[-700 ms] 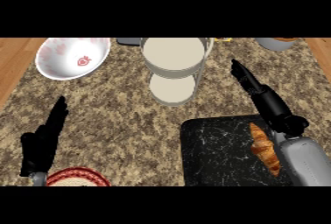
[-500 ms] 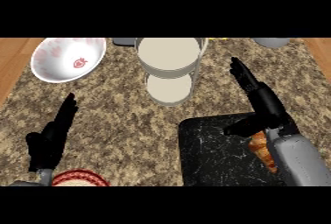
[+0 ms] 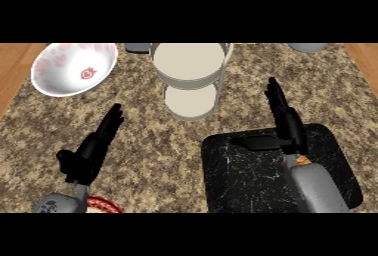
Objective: Pick the croissant from the tray and place it in the tiered basket
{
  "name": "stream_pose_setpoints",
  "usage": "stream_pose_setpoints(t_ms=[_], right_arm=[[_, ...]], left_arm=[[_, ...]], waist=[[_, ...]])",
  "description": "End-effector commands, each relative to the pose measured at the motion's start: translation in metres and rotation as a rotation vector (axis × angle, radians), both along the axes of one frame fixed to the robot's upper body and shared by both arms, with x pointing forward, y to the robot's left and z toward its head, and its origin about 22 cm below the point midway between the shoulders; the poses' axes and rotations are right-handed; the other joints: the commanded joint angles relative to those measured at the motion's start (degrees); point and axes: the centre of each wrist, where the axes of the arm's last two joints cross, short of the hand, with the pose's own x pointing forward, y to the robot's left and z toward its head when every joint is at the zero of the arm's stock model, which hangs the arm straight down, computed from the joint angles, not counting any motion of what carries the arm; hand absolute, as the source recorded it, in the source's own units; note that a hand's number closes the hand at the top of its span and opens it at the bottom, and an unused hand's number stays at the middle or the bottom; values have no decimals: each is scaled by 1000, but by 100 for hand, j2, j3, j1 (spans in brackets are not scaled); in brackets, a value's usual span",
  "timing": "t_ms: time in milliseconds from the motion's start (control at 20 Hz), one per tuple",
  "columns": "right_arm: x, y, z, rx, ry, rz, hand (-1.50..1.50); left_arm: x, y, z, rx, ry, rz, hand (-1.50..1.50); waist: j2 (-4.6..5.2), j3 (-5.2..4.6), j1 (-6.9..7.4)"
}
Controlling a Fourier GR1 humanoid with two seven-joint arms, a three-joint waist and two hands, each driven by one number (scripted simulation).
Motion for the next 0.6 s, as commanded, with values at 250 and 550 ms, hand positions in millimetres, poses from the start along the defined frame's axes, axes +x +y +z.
stream_pose_setpoints(t_ms=[250, 550], right_arm=[[-16, -43, 80, -468, -19, -6, -150], [-27, -68, 99, -1032, 275, 83, -150]], left_arm=[[4, -2, -5, -8, 21, -9, 0], [2, 10, -12, -4, 35, 9, 0]], waist=[[-92, -19, -145], [-117, -61, -208]])
